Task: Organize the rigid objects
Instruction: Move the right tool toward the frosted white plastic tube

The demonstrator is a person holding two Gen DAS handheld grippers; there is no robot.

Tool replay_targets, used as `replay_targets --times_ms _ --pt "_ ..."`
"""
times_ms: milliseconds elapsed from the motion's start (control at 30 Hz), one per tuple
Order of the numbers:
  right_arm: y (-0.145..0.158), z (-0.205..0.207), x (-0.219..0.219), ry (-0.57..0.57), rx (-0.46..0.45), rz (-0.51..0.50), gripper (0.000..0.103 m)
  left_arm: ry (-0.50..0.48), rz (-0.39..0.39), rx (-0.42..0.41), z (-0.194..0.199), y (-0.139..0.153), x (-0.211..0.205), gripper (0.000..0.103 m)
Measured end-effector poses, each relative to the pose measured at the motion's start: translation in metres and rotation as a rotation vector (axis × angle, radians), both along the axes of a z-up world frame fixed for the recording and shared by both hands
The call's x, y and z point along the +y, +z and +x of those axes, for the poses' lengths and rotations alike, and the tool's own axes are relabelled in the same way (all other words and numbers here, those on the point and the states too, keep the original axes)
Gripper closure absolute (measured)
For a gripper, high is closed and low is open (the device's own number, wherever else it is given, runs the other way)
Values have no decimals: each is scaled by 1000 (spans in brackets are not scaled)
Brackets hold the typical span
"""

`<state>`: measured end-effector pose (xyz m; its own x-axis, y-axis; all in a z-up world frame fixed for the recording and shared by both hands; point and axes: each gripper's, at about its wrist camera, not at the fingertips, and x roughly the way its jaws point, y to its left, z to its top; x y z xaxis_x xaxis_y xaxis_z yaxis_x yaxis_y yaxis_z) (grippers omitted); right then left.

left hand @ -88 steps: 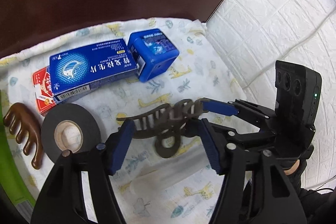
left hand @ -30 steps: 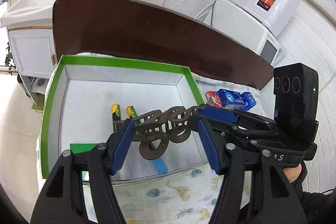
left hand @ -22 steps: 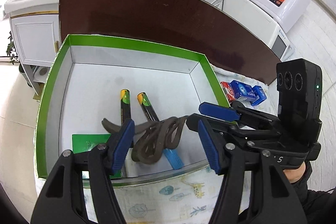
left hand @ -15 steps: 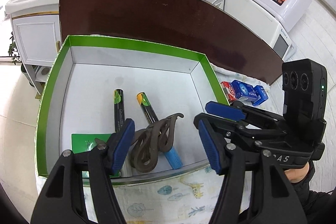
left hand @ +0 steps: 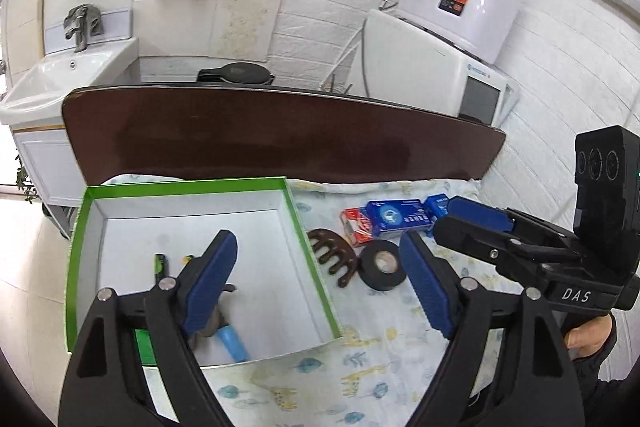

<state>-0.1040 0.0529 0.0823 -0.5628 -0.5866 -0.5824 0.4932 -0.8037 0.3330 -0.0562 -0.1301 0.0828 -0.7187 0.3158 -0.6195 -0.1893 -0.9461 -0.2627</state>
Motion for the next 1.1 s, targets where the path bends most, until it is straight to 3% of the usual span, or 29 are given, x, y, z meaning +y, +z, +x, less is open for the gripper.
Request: replay_targets --times_ms 200,300,500,733,833,933,1100 --pt "-8 27 75 -160 -4 81 35 -111 -29 -62 -10 -22 68 20" --pt "-32 35 117 -249 -69 75 35 -125 -41 -125 -17 -43 96 20" --pt "-91 48 193 -435 -302 -2 35 -140 -69 -273 -26 -91 139 21" --pt "-131 58 226 -491 -416 -45 35 -166 -111 -371 -29 -123 169 23" --pt "-139 57 226 -490 -439 -58 35 -177 -96 -417 -34 -133 176 35" --pt "-144 55 227 -487 -453 -65 37 -192 -62 -489 -40 -146 180 56" --pt "-149 52 230 -487 -469 -74 46 -177 -22 -510 -46 -151 180 60"
